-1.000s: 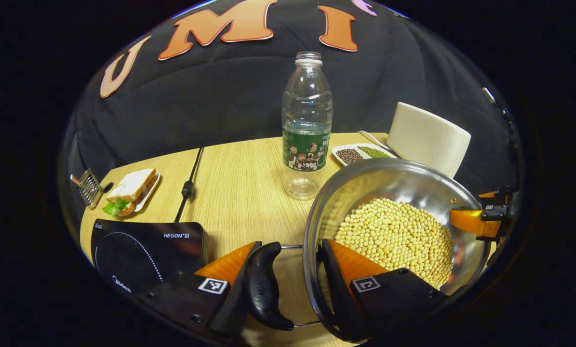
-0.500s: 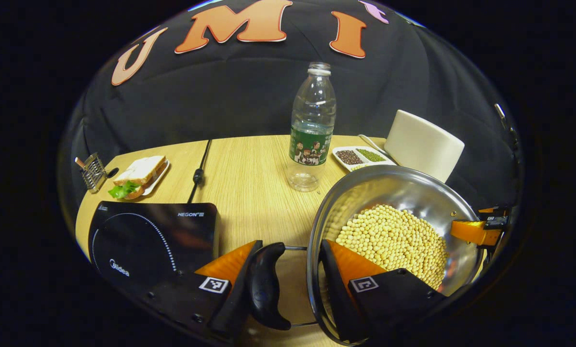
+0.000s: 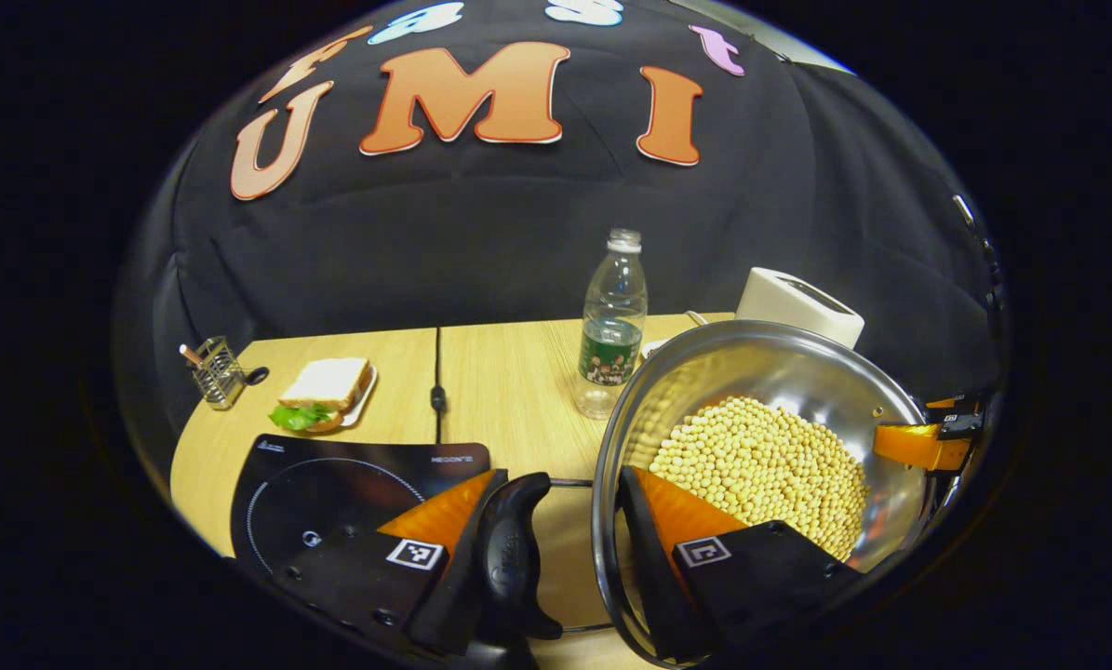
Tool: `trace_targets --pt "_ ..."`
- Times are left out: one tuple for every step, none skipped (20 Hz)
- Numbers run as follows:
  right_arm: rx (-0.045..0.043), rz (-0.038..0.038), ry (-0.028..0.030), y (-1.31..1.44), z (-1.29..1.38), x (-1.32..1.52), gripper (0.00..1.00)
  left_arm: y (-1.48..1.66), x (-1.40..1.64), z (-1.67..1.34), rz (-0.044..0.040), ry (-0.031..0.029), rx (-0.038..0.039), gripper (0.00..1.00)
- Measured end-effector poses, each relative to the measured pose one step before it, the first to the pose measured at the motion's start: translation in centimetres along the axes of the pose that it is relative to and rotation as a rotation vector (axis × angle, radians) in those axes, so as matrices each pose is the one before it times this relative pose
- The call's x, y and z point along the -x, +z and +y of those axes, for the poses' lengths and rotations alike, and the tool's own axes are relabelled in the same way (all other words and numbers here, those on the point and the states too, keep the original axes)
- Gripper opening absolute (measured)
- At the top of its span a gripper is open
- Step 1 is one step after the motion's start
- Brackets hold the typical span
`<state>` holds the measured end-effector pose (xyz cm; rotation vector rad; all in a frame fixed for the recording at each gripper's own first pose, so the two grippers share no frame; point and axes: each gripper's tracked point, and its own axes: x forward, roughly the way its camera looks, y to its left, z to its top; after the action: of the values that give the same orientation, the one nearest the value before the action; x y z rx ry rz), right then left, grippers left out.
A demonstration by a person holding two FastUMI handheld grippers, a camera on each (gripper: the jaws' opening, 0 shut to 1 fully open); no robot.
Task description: First push the handle of the pot to place it horizontally, then grasp the pot with both hands and set it on the induction cooktop.
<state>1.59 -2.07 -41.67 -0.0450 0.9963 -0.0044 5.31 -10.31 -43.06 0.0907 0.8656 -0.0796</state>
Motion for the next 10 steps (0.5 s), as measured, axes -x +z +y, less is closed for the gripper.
trace_targets --pt "0.00514 -0.00853 0.00643 0.252 0.490 0.596 0.55 0.348 0.852 0.704 -0.00718 0.00735 -0.00007 0.76" --pt "0.00206 -0.00917 0.00568 0.420 0.695 0.369 0.55 0.490 0.811 0.738 -0.01038 0.00805 0.00018 0.76" --pt "0.00644 -0.00884 0.00733 0.327 0.860 0.294 0.59 0.388 0.616 0.864 -0.00759 0.00877 0.00010 0.76" --pt "0.00201 -0.01178 0.00818 0.486 1.052 0.446 0.59 0.296 0.545 0.885 -0.00977 0.00945 0.00248 0.73" --pt "0.00805 -0.00702 0.00929 0.322 0.607 0.272 0.59 0.360 0.532 0.929 -0.00681 0.00922 0.00217 0.76" --pt "0.00351 -0.00645 0.00937 0.321 0.729 0.141 0.59 0.372 0.529 0.871 -0.00293 0.00957 0.00337 0.79" --pt "0.00876 -0.00414 0.00896 0.166 0.783 0.095 0.59 -0.024 0.435 1.118 -0.00393 0.00953 0.00426 0.79" --pt "0.00374 -0.00537 0.00827 0.265 0.982 0.212 0.59 0.172 0.380 1.005 -0.00365 0.01063 0.00604 0.76" --pt "0.00974 -0.00455 0.00852 0.301 1.057 0.173 0.59 0.267 0.533 0.936 -0.00405 0.00956 0.00326 0.76" --pt "0.00559 -0.00393 0.00898 0.258 0.987 0.176 0.59 0.075 0.446 1.025 0.00038 0.01062 0.00605 0.76"
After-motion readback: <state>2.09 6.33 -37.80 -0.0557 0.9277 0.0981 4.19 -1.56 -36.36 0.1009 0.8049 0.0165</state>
